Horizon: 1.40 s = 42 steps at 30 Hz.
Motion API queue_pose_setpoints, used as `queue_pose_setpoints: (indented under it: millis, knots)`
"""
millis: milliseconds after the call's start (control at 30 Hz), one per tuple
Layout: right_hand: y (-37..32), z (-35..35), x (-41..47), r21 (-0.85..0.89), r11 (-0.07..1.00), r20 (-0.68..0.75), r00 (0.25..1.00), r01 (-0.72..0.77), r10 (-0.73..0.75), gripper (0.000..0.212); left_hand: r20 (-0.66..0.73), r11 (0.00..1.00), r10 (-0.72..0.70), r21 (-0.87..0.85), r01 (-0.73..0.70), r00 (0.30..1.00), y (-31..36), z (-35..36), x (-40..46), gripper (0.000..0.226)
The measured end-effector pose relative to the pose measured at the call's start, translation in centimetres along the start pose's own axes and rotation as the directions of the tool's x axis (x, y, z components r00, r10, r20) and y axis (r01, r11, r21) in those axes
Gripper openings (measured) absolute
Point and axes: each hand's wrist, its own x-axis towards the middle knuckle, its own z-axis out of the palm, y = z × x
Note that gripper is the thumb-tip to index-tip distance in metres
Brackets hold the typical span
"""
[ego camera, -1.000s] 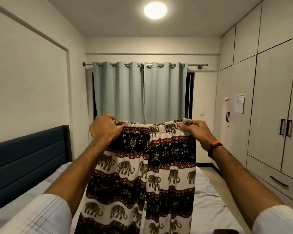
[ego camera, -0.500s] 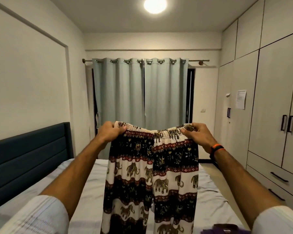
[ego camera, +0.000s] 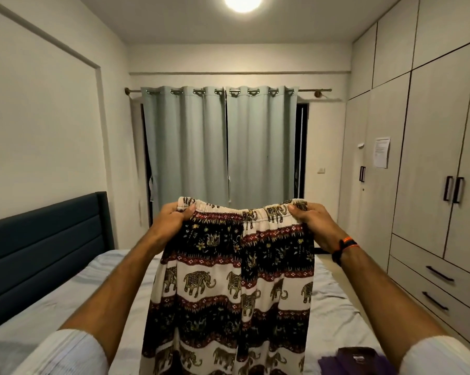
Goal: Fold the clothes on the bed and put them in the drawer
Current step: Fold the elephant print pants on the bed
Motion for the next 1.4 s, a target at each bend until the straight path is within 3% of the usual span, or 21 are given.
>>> queue_pose_setpoints:
  millis: [133, 267, 367, 400, 467, 533, 633, 900, 1167, 1267, 1400]
  knots:
    - [-0.3, 0.1, -1.3, 0.003, 0.999, 0.080, 0.996, -0.048, 0.048, 0.014, 0.041, 0.988, -0.106, -0.109, 0.110, 0.994, 0.2, 0.1, -1.3, 0.018]
    - [-2.5, -0.9, -2.7, 0.357, 0.934, 0.251, 0.965, -0.024, -0.071, 0.023, 0.291, 0.841, -0.151, -0.464, 0.278, 0.945, 0.9, -1.3, -2.4, 0.026]
    - [-1.0, -0.3, -1.3, 0.350, 0.919, 0.257, 0.962, -0.181, 0.091, 0.022, 0.342, 0.755, -0.261, -0.511, 0.412, 0.903, -0.5, -0.7, -1.6, 0.032]
    - [0.6, 0.2, -0.1, 0.249, 0.937, 0.213, 0.958, -0.245, 0.194, 0.020, 0.307, 0.770, -0.350, -0.444, 0.458, 0.885, -1.4, -0.1, -0.9, 0.029]
    - [4.3, 0.8, 2.5, -0.190, 0.932, -0.067, 0.951, -0.308, 0.300, 0.031, 0.014, 0.878, -0.466, -0.115, 0.465, 0.885, -3.5, 0.9, 0.7, 0.022]
    - [7.2, 2.0, 3.7, -0.509, 0.780, -0.294, 0.925, -0.364, 0.239, 0.037, -0.310, 0.856, -0.394, 0.219, 0.468, 0.865, -5.3, 2.0, 1.4, 0.037]
    - [6.8, 5.6, 2.2, -0.516, 0.806, -0.370, 0.924, -0.292, 0.098, 0.023, -0.405, 0.861, -0.290, 0.286, 0.422, 0.867, -5.5, 4.7, 0.8, 0.045]
    - [6.1, 10.6, 0.8, -0.500, 0.855, -0.283, 0.959, -0.136, -0.013, 0.024, -0.311, 0.915, -0.088, 0.350, 0.200, 0.946, -4.9, 10.5, -0.7, 0.034]
    - [6.3, 11.3, 1.2, -0.535, 0.843, -0.144, 0.989, -0.052, -0.030, 0.021, -0.234, 0.946, -0.059, 0.297, 0.129, 0.970, -4.1, 11.8, -1.0, 0.017]
    - [6.4, 10.9, 1.2, -0.520, 0.853, -0.079, 0.997, -0.033, -0.009, 0.020, -0.064, 0.961, -0.108, 0.247, 0.120, 0.992, -4.0, 11.8, -1.0, 0.013]
    - [6.4, 10.7, 1.0, -0.536, 0.844, 0.012, 1.000, 0.000, 0.008, 0.013, 0.204, 0.980, -0.133, 0.170, 0.099, 0.970, -3.5, 11.2, -1.5, 0.051]
